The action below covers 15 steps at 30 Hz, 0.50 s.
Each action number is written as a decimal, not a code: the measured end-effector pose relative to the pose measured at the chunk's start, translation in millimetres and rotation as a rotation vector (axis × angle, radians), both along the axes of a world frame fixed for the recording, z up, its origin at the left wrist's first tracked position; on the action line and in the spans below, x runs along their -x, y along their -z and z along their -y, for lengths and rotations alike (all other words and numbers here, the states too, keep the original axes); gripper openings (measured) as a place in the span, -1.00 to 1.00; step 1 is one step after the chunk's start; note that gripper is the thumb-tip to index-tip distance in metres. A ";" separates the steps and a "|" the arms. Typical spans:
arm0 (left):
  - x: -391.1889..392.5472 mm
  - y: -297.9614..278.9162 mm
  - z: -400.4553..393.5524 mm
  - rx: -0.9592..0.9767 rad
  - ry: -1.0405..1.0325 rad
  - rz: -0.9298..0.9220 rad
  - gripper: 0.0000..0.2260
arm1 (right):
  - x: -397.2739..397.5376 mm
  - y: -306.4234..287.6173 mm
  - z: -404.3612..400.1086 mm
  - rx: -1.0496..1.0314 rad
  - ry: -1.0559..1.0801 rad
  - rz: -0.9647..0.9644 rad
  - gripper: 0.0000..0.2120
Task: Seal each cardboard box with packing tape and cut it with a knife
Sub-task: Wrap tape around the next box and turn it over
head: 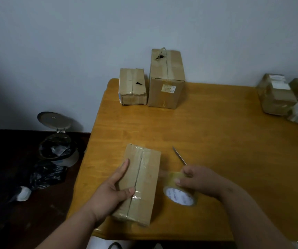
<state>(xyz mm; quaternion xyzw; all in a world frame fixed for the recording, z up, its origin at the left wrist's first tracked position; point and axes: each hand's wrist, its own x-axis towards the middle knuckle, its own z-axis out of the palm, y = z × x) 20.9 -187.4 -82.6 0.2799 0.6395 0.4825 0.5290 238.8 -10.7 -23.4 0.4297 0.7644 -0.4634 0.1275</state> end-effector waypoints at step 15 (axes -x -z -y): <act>-22.1 -20.7 -39.9 0.514 0.327 -0.900 0.22 | 23.7 28.6 22.0 -0.100 -0.017 -0.110 -0.81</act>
